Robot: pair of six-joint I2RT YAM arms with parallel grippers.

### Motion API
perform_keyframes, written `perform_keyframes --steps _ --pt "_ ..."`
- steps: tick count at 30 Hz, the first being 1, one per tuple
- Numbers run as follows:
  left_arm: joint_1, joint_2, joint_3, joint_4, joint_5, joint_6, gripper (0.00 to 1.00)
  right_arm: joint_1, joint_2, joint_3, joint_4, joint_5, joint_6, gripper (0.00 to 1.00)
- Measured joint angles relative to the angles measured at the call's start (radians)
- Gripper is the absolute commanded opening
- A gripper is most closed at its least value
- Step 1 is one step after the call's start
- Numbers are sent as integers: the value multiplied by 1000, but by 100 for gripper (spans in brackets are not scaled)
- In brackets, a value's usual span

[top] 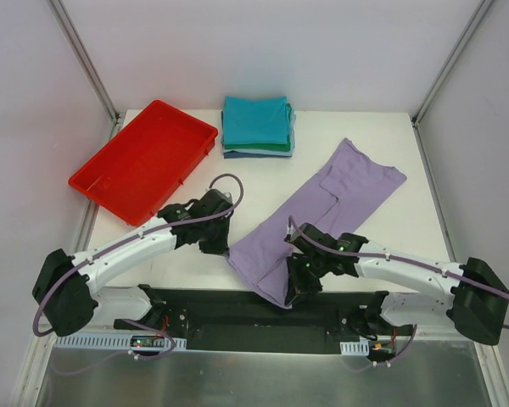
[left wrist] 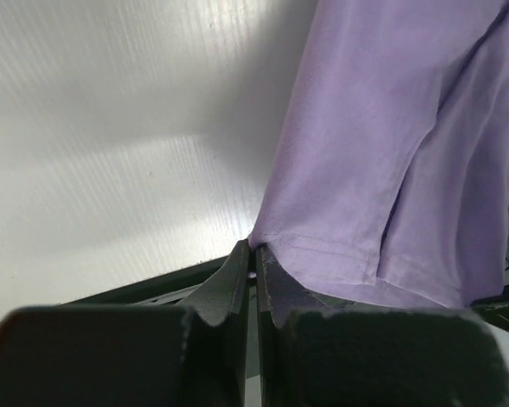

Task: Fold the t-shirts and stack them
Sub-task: Fold the folded rectangular tshirt in 1/3 of the way

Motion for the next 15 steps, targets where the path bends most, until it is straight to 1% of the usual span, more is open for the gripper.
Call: perform_keyframes --steps 2,4,7,10,12,15 --pt "0 25 35 -13 -3 7 0 -24 -14 -1 0 -3 -8 0" --pt "0 65 89 -9 -5 14 0 -80 -51 -11 0 -2 -16 0" --pt "0 136 175 11 -9 19 0 -196 -136 -30 -20 15 -41 0" --pt "0 234 291 43 -29 35 0 -346 -222 -34 -40 31 -92 1" --pt "0 319 394 61 -30 47 0 -432 -248 -34 -51 46 -128 0" --pt "5 430 526 88 -30 67 0 -533 -244 -33 -77 67 -178 0"
